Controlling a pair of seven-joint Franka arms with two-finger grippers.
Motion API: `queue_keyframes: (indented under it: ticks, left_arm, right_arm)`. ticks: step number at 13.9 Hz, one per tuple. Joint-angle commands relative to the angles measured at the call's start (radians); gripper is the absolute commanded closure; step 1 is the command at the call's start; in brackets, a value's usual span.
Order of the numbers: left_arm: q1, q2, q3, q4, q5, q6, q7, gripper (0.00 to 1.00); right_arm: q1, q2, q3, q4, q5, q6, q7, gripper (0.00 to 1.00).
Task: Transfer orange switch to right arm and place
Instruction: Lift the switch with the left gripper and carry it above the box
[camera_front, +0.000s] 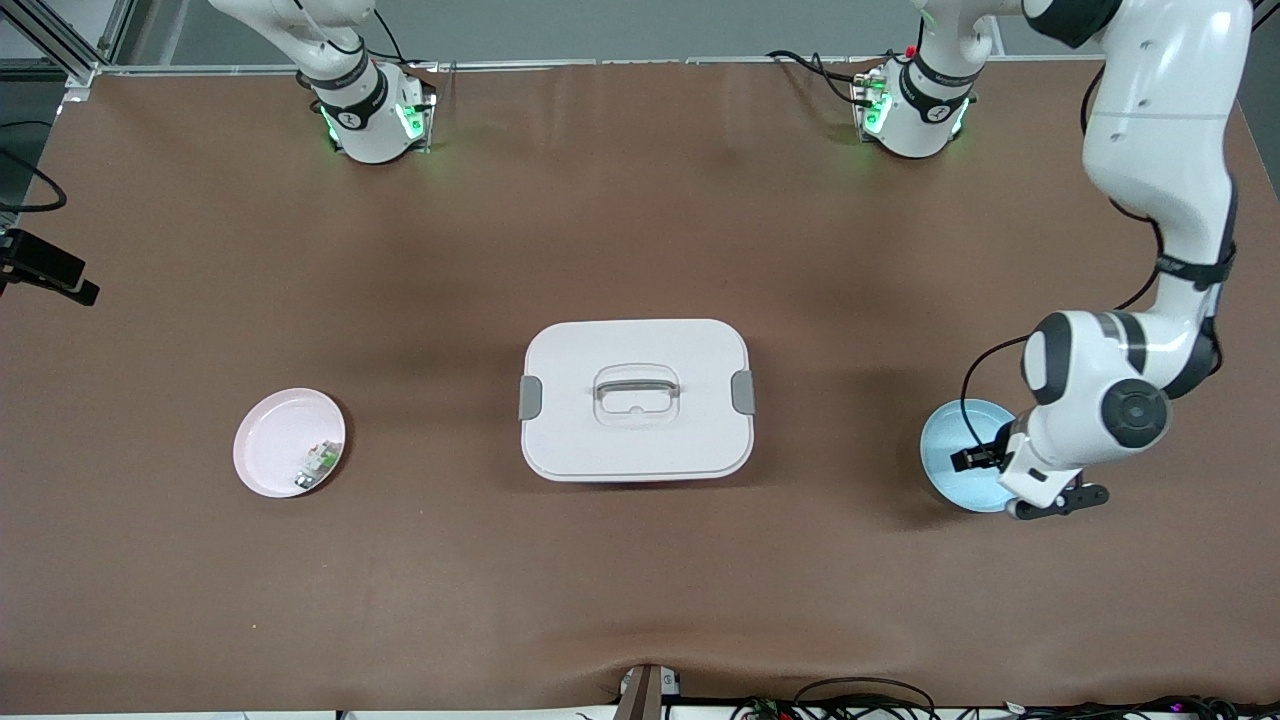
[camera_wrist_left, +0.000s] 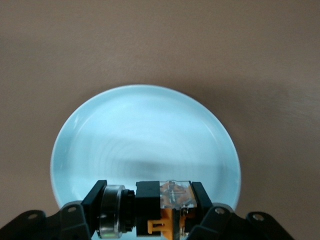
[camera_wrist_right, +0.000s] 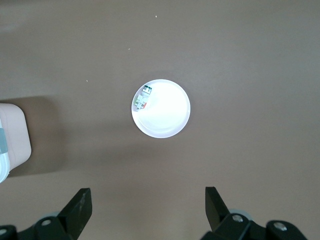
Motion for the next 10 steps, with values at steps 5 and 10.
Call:
queue_keyframes:
  ticks: [5,10]
  left_arm:
    - [0.019,-0.322,-0.003,-0.02,-0.28,-0.369,-0.137,0.68]
    - [0.001,-0.427,-0.15,0.005,-0.425,-0.424,-0.612,0.68]
  right_arm:
    - [-0.013,-0.019,0.01,-0.019,-0.001,-0.002,0.013,0.0]
    - [-0.023,-0.012,0.009,-0.013,0.005,0.01,0.015,0.0]
